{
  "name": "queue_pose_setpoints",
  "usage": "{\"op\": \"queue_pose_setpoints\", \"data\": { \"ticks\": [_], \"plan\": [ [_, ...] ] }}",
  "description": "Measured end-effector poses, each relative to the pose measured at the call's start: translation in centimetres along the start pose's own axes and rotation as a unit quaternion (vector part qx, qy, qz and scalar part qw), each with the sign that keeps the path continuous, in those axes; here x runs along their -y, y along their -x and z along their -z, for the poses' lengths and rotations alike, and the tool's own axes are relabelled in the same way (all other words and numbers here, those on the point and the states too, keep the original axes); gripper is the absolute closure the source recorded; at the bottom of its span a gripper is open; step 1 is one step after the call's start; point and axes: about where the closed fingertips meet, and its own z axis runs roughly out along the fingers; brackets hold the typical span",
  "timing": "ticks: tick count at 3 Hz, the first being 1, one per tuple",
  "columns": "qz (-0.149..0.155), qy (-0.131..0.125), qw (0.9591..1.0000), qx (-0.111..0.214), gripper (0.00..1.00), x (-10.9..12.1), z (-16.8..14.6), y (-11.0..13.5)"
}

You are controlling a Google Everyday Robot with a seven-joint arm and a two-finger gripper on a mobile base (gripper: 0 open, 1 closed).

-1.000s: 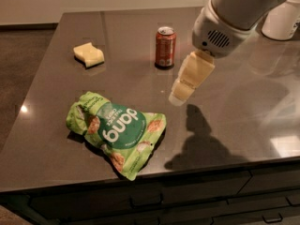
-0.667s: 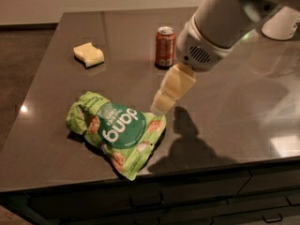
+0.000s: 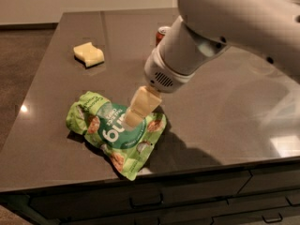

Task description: Pick green rice chip bag

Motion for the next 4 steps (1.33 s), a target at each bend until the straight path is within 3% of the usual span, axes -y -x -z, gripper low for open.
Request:
{"op": "queue_pose_setpoints", "data": {
  "ticks": [1,3,4],
  "plan": [
    [0.004,0.011,0.9999,0.010,0.00,-1.0,-1.7,1.0],
    [0.022,0.060,0.9979,0.010,0.00,-5.0,-4.8,2.1],
    [0.030,0.069,0.9972,0.004,0.16,-6.0,-6.1,2.4]
  ]
}}
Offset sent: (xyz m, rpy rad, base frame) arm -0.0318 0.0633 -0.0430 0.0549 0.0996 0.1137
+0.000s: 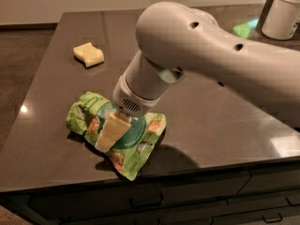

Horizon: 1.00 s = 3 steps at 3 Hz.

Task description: Pick green rice chip bag

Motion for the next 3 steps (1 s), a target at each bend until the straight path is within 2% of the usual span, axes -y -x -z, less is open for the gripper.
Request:
{"op": "queue_pose_setpoints", "data": {
  "ticks": [1,2,3],
  "plan": [
    [0.005,0.004,1.0000,-0.003,0.41,-0.1,-0.3,0.3],
    [0.012,0.009,0.9999,-0.002,0.63,0.5,0.7,0.7],
    [0.027,0.011,0.9995,0.008,0.86,1.8,3.2,1.1]
  ]
}}
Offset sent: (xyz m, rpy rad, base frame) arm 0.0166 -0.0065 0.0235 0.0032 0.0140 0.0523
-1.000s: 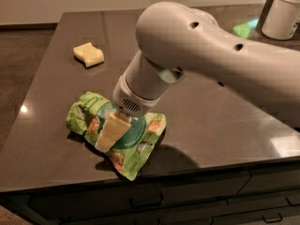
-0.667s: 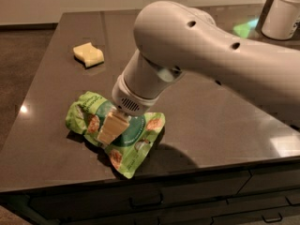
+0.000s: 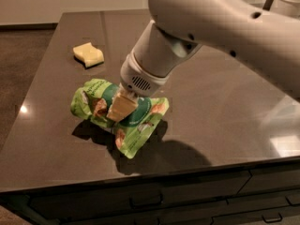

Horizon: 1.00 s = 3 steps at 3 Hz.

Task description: Pick green rice chip bag

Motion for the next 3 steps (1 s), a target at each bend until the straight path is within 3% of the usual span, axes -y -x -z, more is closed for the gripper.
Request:
{"op": "queue_pose_setpoints", "data": {
  "ticks": [1,3],
  "plan": [
    [0.019,-0.003,0.9996,0.021,1.00,1.2,3.3,0.6],
    [0.056,-0.006,0.9955,0.076,1.00,2.4,11.3,2.6]
  ]
}}
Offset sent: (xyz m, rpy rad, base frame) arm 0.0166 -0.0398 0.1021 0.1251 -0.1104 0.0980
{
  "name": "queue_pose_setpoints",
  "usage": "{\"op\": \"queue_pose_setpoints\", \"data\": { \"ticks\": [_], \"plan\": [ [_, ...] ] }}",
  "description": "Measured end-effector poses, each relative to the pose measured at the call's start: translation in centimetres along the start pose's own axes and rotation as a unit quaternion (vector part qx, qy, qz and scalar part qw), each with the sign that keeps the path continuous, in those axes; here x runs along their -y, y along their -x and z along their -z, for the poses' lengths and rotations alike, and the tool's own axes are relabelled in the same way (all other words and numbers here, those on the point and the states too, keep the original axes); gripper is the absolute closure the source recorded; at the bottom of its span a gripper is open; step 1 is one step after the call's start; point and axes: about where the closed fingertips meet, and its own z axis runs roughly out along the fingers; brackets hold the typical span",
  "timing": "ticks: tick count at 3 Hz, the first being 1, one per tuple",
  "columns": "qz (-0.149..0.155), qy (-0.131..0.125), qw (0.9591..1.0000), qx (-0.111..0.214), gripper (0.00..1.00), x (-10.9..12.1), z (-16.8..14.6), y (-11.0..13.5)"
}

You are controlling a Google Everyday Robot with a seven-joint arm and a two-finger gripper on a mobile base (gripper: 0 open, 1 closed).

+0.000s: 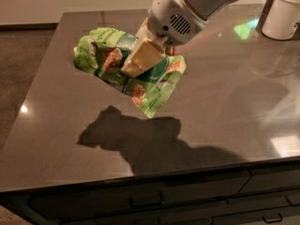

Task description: Pick green rice chip bag

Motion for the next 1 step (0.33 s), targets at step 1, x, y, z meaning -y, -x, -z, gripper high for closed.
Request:
{"op": "queue_pose_setpoints", "data": {
  "ticks": [1],
  "plan": [
    [0.000,0.001,1.0000,0.002,1.00,0.04,0.25,0.15]
  ]
}}
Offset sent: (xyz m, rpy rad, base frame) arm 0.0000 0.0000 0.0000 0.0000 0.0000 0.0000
